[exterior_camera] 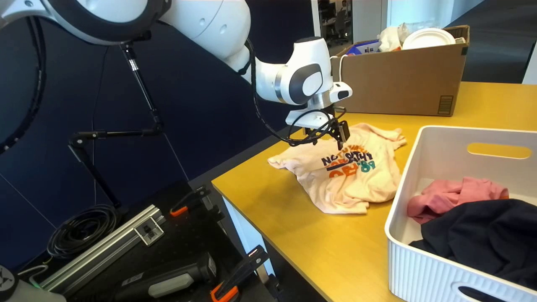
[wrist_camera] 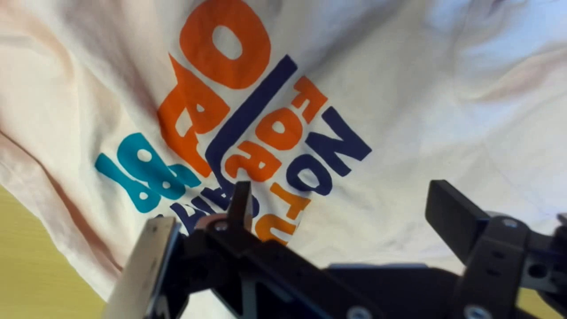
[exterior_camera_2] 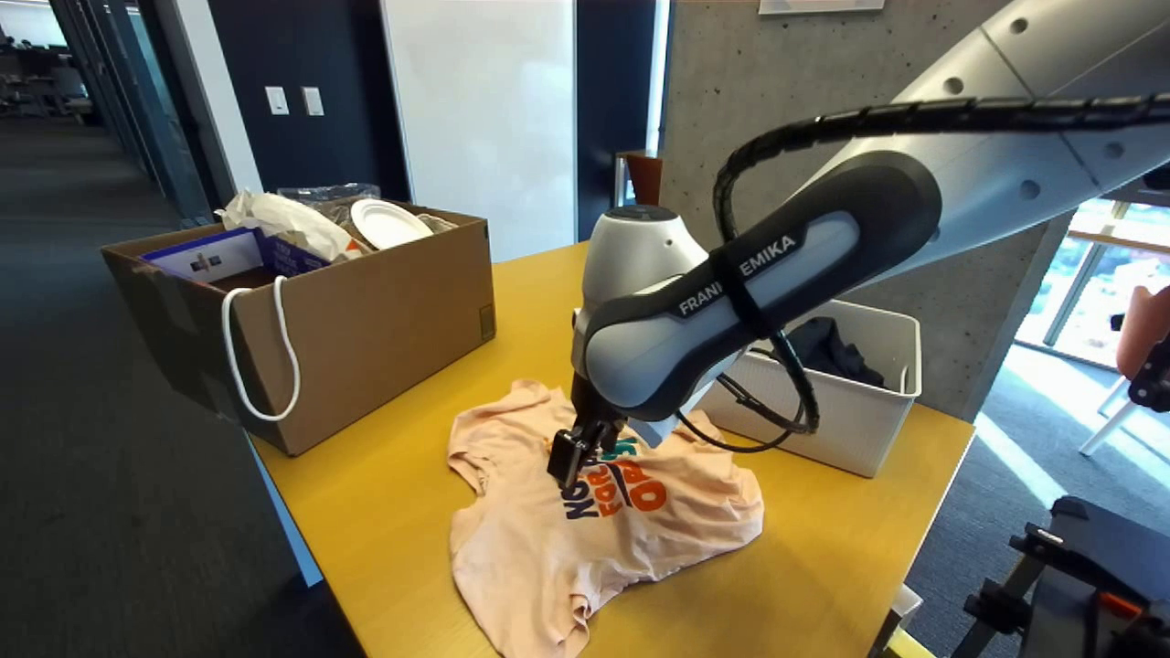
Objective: Straighten up the pink t-shirt
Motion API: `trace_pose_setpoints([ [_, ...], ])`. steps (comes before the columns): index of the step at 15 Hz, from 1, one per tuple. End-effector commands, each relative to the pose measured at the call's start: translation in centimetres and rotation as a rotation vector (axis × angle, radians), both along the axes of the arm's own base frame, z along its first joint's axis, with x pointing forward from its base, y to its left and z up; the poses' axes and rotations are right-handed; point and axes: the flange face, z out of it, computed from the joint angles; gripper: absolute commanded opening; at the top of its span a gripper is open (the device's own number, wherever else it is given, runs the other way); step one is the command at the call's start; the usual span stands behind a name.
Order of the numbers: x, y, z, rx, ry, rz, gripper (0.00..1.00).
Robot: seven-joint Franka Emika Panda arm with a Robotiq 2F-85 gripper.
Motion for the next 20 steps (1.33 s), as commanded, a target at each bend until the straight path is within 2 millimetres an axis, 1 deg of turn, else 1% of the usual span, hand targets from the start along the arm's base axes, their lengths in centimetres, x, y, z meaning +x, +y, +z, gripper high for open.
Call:
trace_pose_setpoints([
  [1,-0.3,0.1,0.4,-0.001,0.004,-0.001,1.00],
  [4,-0.8,0.1,0.8,-0.002,0.014,0.000,1.00],
  [5,-0.5,0.6,0.5,-0.027,0.017,-0.001,1.00],
  [6,-1.4,1.4,0.3,-0.054,0.044,0.029,1.00],
  [7,-2.4,1.7,0.4,-0.090,0.052,0.055,1.00],
  [8,-4.2,1.9,0.6,-0.125,0.070,0.078,1.00],
  [9,-5.5,2.0,0.7,-0.163,0.068,0.098,1.00],
  [11,-7.5,2.0,0.4,-0.222,0.088,0.124,1.00],
  [12,-8.5,1.6,0.4,-0.259,0.090,0.135,1.00],
  [13,-9.4,0.7,0.8,-0.305,0.087,0.155,1.00],
  [16,-12.1,-1.5,2.1,-0.334,0.082,0.208,1.00],
  [18,-14.6,-3.3,2.2,-0.320,0.105,0.248,1.00],
  [20,-17.7,-4.3,1.8,-0.310,0.131,0.311,1.00],
])
